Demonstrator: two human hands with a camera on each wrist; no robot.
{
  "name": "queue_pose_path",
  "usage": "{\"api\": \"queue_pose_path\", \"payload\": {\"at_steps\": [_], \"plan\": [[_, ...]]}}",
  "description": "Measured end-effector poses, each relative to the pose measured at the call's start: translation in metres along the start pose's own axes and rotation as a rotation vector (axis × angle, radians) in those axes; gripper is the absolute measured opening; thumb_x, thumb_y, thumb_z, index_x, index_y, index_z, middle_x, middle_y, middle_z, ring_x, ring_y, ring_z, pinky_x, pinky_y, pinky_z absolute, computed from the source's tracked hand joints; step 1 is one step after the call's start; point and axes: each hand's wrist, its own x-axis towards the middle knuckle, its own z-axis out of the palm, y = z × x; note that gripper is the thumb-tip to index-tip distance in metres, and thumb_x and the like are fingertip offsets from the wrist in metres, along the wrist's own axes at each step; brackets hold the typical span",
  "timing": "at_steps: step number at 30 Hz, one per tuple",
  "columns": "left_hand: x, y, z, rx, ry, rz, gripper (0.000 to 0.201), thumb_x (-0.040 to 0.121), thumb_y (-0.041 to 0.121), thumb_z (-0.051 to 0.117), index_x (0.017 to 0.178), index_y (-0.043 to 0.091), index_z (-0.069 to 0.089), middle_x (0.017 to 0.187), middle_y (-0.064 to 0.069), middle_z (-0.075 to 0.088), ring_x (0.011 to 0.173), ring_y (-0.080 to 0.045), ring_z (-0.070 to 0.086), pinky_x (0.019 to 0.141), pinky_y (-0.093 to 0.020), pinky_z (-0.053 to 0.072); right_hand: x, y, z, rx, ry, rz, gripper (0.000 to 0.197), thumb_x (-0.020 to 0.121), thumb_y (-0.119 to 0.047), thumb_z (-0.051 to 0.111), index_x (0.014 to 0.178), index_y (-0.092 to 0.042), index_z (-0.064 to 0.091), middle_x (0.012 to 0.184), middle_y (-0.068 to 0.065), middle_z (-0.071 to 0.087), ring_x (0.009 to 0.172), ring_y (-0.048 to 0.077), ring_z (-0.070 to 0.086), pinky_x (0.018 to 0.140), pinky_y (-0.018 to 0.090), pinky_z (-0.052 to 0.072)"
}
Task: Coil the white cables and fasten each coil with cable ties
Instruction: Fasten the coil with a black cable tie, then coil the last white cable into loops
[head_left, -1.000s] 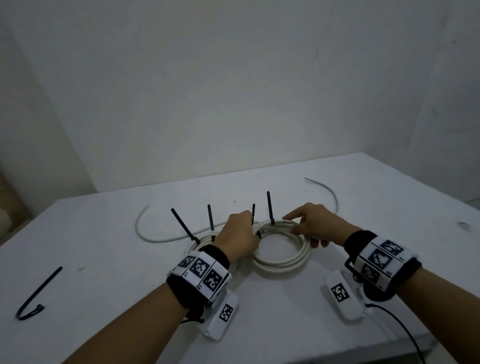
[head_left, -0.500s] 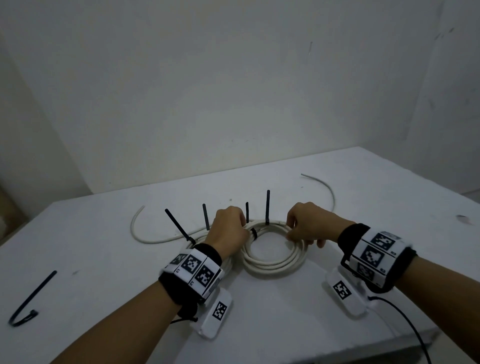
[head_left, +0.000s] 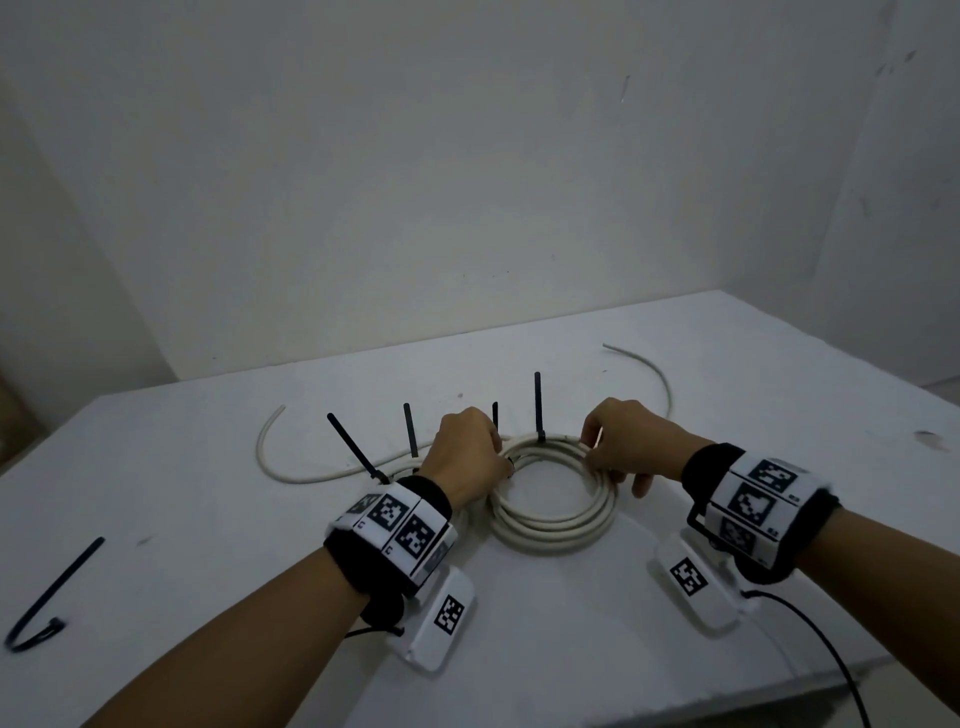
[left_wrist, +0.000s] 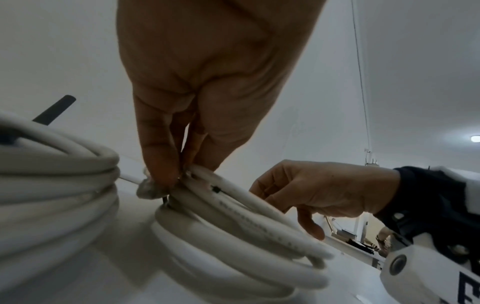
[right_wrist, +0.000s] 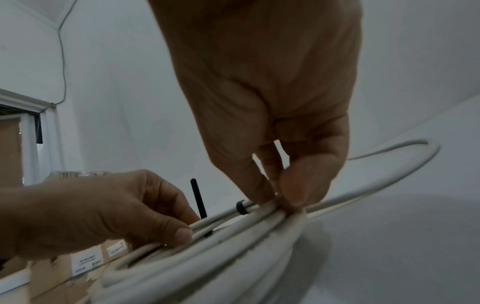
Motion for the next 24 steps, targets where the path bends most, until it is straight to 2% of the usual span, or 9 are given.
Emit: {"api": "queue_pose_path", "payload": {"at_steps": [6, 8, 10, 12, 14, 16, 18, 21, 24], "plan": [[-0.005, 0.006, -0.013, 0.029, 0.061, 0.014, 0.021, 0.083, 0.023, 0.069, 0.076, 0.009, 0.056, 0.066, -0.004, 0.049, 0.056, -0.015, 0.047, 0.052, -0.024, 0.039, 0.001, -0.004, -0.013, -0.074, -0.021, -0.022, 0.024, 0.090, -0.026, 0.061, 0.106, -0.008, 0.055, 0.093, 0.012, 0.063, 0.065, 0.018, 0.064, 0.041, 0.026, 0.052], [0.000, 0.007, -0.024, 0.021, 0.103, 0.009, 0.020, 0.086, 0.019, 0.065, 0.078, 0.001, 0.064, 0.071, -0.007, 0.059, 0.060, -0.015, 0.053, 0.056, -0.024, 0.044, 0.008, -0.006, -0.027, -0.055, 0.018, -0.039, 0.013, 0.093, -0.017, 0.051, 0.104, -0.014, 0.058, 0.090, 0.008, 0.060, 0.064, 0.017, 0.064, 0.041, 0.024, 0.050], [0.004, 0.007, -0.039, 0.012, 0.138, 0.012, 0.017, 0.087, 0.012, 0.061, 0.083, -0.002, 0.069, 0.079, -0.010, 0.065, 0.069, -0.018, 0.059, 0.061, -0.024, 0.045, 0.017, -0.005, -0.039, -0.127, 0.004, -0.020, 0.020, 0.091, -0.006, 0.045, 0.100, -0.015, 0.060, 0.088, 0.007, 0.059, 0.064, 0.017, 0.062, 0.042, 0.025, 0.049], [0.008, 0.004, -0.053, -0.004, 0.154, 0.007, 0.015, 0.087, 0.009, 0.059, 0.084, -0.001, 0.069, 0.080, -0.008, 0.064, 0.073, -0.019, 0.059, 0.059, -0.021, 0.043, 0.022, -0.003, -0.044, -0.311, -0.083, 0.016, 0.020, 0.089, -0.006, 0.055, 0.106, -0.012, 0.062, 0.093, 0.007, 0.059, 0.068, 0.016, 0.057, 0.047, 0.023, 0.049], [0.011, 0.001, -0.062, -0.019, 0.158, 0.005, 0.014, 0.087, 0.012, 0.060, 0.084, 0.001, 0.068, 0.076, -0.004, 0.063, 0.070, -0.016, 0.058, 0.055, -0.019, 0.041, 0.025, 0.000, -0.041, -0.543, -0.194, 0.031, 0.033, 0.084, -0.020, 0.069, 0.114, -0.011, 0.061, 0.105, 0.004, 0.057, 0.070, 0.011, 0.051, 0.050, 0.017, 0.041], [0.014, -0.002, -0.068, -0.032, 0.157, 0.007, 0.014, 0.088, 0.016, 0.062, 0.084, 0.004, 0.068, 0.077, -0.001, 0.063, 0.070, -0.013, 0.057, 0.056, -0.019, 0.041, 0.030, 0.004, -0.033, -0.664, -0.257, 0.024, 0.038, 0.080, -0.030, 0.073, 0.112, -0.011, 0.061, 0.106, 0.003, 0.057, 0.079, 0.014, 0.052, 0.053, 0.017, 0.034], [0.018, -0.004, -0.072, -0.053, 0.163, 0.006, 0.013, 0.087, 0.018, 0.064, 0.084, 0.006, 0.068, 0.080, 0.001, 0.063, 0.071, -0.010, 0.057, 0.056, -0.019, 0.042, 0.036, 0.007, -0.030, -0.678, -0.250, 0.011, 0.028, 0.083, -0.027, 0.070, 0.105, -0.011, 0.063, 0.099, 0.004, 0.057, 0.086, 0.018, 0.051, 0.054, 0.018, 0.034], [0.022, -0.004, -0.077, -0.068, 0.168, 0.015, 0.012, 0.088, 0.019, 0.065, 0.086, 0.008, 0.068, 0.084, 0.001, 0.065, 0.070, -0.008, 0.058, 0.055, -0.018, 0.043, 0.044, 0.004, -0.042, -0.643, -0.177, -0.014, 0.016, 0.089, -0.018, 0.059, 0.099, -0.007, 0.065, 0.095, 0.006, 0.064, 0.086, 0.021, 0.057, 0.065, 0.025, 0.043], [0.028, 0.001, -0.081, -0.062, 0.156, 0.035, 0.017, 0.087, 0.023, 0.067, 0.096, 0.009, 0.067, 0.093, -0.001, 0.065, 0.077, -0.010, 0.058, 0.060, -0.019, 0.043, 0.049, -0.011, -0.067, -0.551, 0.129, -0.084, 0.011, 0.093, -0.021, 0.054, 0.089, -0.011, 0.058, 0.097, 0.011, 0.069, 0.082, 0.024, 0.059, 0.071, 0.029, 0.044]]}}
